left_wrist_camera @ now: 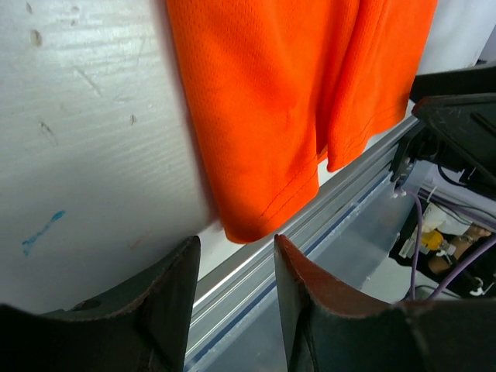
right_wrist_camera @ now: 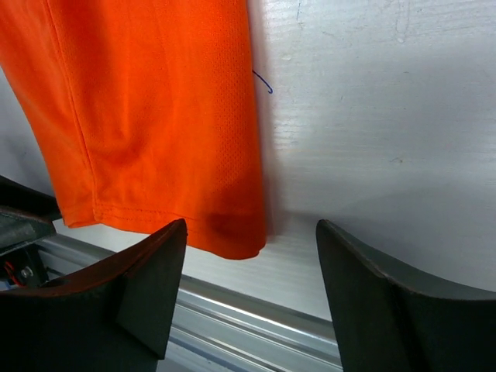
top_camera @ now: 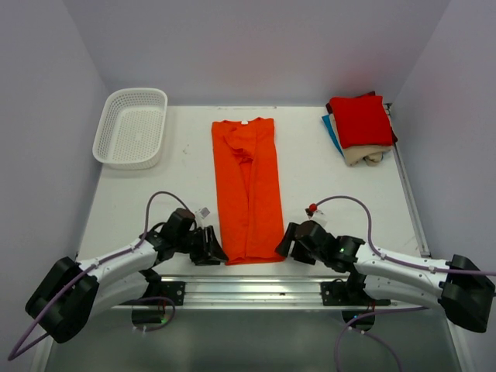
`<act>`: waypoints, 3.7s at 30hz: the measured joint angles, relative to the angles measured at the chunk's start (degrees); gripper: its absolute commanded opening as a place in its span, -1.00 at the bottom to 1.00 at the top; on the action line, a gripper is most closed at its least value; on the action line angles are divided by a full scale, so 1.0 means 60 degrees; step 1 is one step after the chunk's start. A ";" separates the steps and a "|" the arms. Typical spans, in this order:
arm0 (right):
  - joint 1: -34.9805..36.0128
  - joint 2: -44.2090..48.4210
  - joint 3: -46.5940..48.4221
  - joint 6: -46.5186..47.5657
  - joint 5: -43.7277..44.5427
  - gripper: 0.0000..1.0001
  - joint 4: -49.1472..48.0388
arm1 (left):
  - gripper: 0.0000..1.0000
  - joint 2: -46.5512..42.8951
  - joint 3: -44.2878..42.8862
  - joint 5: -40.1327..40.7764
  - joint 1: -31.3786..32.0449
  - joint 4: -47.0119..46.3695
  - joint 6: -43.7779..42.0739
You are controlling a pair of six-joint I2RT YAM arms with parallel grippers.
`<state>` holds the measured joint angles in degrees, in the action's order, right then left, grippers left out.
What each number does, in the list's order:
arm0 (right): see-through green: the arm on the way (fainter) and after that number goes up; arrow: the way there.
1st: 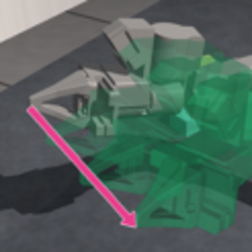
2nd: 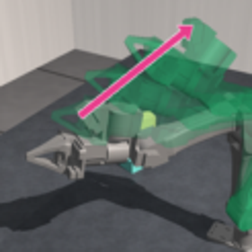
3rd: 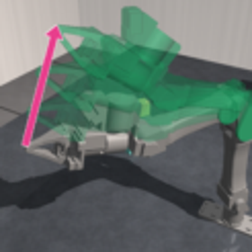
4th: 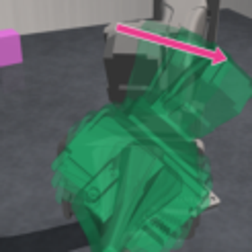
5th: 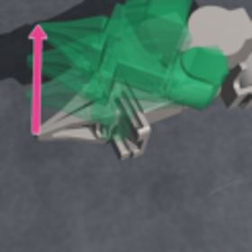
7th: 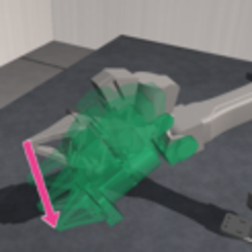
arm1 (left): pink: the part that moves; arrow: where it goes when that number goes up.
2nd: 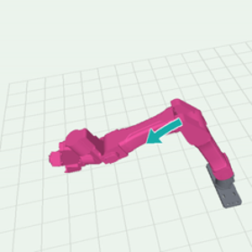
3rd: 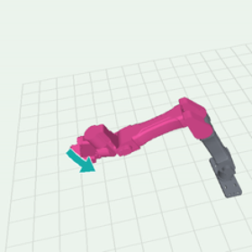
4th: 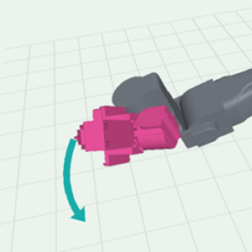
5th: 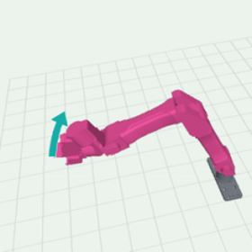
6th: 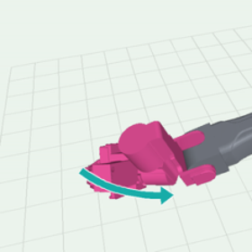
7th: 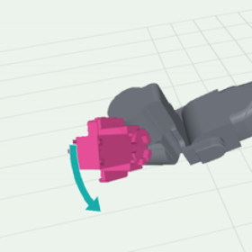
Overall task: Fold and stack the t-shirts
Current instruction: Fold the tshirt
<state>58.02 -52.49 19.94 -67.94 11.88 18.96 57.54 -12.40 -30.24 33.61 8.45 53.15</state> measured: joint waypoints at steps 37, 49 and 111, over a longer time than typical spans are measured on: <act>-0.0182 -0.0637 0.0452 0.0510 -0.0605 -1.00 -0.0379 | -1.00 0.0652 -0.0390 0.1942 0.1053 -0.1304 0.0739; -0.1239 -0.0882 0.2164 0.2102 -0.0401 -1.00 0.0018 | -1.00 0.0193 -0.2200 0.3206 0.1053 0.0306 -0.0433; -0.5268 -0.6648 0.7686 0.5971 -0.1268 0.96 -0.0401 | 1.00 0.5289 -0.6794 0.1851 -0.3821 -0.0918 -0.3661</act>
<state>26.41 -92.38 66.06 -32.12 4.27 16.56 89.27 -53.17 -19.14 10.68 2.94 31.18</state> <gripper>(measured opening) 0.986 0.997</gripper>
